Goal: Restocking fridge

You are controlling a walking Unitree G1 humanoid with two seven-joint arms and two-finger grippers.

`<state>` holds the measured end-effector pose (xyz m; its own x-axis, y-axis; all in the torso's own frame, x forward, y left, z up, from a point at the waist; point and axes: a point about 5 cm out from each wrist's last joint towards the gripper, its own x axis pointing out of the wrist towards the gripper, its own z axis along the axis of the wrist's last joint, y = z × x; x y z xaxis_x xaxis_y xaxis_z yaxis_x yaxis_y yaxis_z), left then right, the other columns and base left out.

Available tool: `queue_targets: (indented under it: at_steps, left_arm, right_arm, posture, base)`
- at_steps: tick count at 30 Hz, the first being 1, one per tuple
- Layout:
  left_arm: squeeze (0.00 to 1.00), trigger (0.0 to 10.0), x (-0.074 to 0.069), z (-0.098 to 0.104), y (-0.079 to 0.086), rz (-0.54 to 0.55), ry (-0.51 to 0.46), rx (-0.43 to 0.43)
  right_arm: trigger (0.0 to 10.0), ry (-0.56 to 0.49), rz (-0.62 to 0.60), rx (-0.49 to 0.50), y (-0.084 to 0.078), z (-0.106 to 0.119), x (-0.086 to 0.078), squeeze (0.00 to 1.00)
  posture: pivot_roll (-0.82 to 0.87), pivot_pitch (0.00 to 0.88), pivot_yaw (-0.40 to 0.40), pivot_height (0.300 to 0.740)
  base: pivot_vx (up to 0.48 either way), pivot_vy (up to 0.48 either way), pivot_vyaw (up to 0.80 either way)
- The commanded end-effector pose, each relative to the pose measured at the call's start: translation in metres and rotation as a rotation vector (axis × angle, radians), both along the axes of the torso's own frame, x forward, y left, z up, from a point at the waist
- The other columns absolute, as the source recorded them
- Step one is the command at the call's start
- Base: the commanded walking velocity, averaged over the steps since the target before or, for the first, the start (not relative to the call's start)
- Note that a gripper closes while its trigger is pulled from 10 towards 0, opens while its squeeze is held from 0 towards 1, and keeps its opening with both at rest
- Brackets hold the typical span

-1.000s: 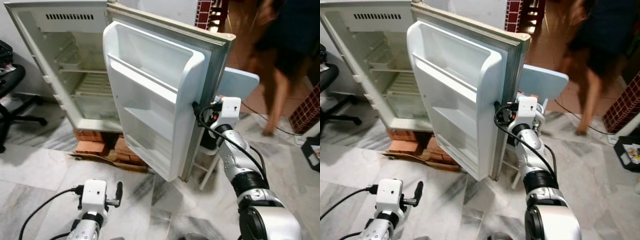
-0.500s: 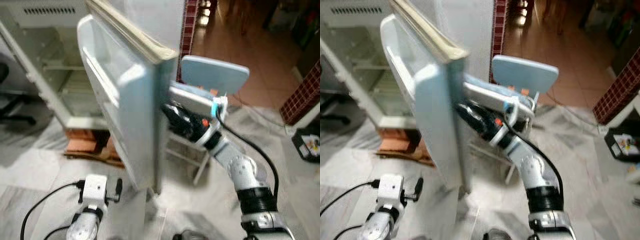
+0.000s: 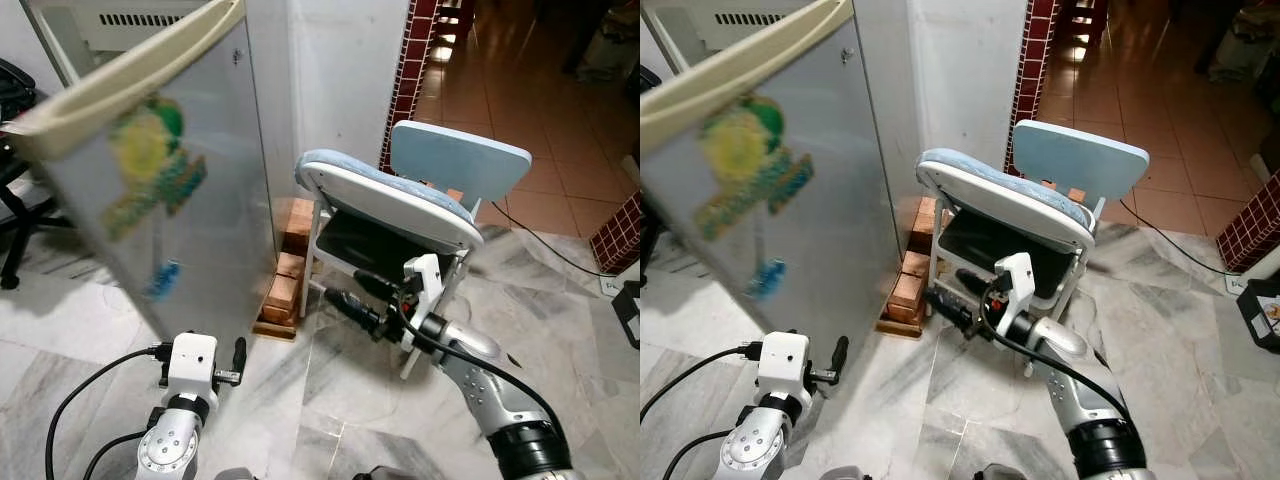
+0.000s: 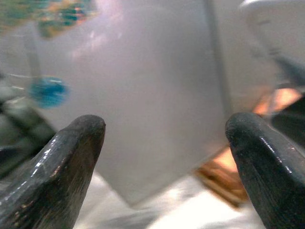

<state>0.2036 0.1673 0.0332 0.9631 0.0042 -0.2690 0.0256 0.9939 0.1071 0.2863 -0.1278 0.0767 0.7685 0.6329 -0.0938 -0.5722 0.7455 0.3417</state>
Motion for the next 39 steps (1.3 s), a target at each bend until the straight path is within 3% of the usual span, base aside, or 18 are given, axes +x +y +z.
queue_targets:
  at_steps: [1, 2, 4, 6, 9, 26, 39]
  left_arm:
    - [0.0, 10.0, 0.005, 0.012, 0.009, 0.059, -0.059, 0.008]
    - [0.0, 10.0, 0.006, 0.013, 0.011, 0.074, -0.068, 0.007]
    - [0.0, 10.0, 0.008, 0.015, 0.013, 0.087, -0.066, -0.002]
    - [0.0, 10.0, 0.012, 0.019, 0.017, 0.125, -0.079, -0.03]
    - [0.0, 10.0, 0.017, 0.024, 0.017, 0.124, -0.095, -0.031]
    - [0.0, 10.0, 0.035, 0.039, 0.007, 0.083, -0.131, -0.056]
    - [0.0, 10.0, 0.037, 0.042, 0.005, 0.07, -0.143, -0.053]
  right_arm:
    - [10.0, -0.029, -0.085, -0.035, -0.006, 0.001, 0.002, 0.0]
    - [10.0, -0.035, -0.102, -0.044, -0.006, 0.0, 0.002, 0.0]
    - [10.0, -0.07, -0.241, -0.169, -0.015, -0.004, 0.005, 0.0]
    - [10.0, -0.051, -0.333, -0.14, -0.021, -0.008, 0.005, 0.0]
    - [10.0, -0.057, -0.378, -0.156, -0.022, -0.01, 0.005, 0.0]
    - [10.0, -0.108, -0.436, -0.24, -0.025, -0.01, 0.007, 0.0]
    - [10.0, -0.15, -0.453, -0.297, -0.022, -0.009, 0.011, 0.0]
  posture:
    - [0.02, 0.041, 0.016, 0.74]
    - [0.02, 0.039, 0.012, 0.74]
    - [0.01, 0.033, 0.005, 0.74]
    - [0.01, 0.032, 0.007, 0.74]
    - [0.01, 0.03, 0.013, 0.74]
    - [-0.02, 0.043, 0.034, 0.74]
    - [-0.02, 0.041, 0.035, 0.74]
  base:
    - [0.0, 0.0, 0.0]
    - [0.0, 0.0, 0.0]
    - [0.0, 0.0, 0.0]
    - [0.0, 0.0, 0.0]
    - [0.0, 0.248, 0.0]
    - [0.0, 0.456, 0.0]
    - [0.0, 0.462, 0.0]
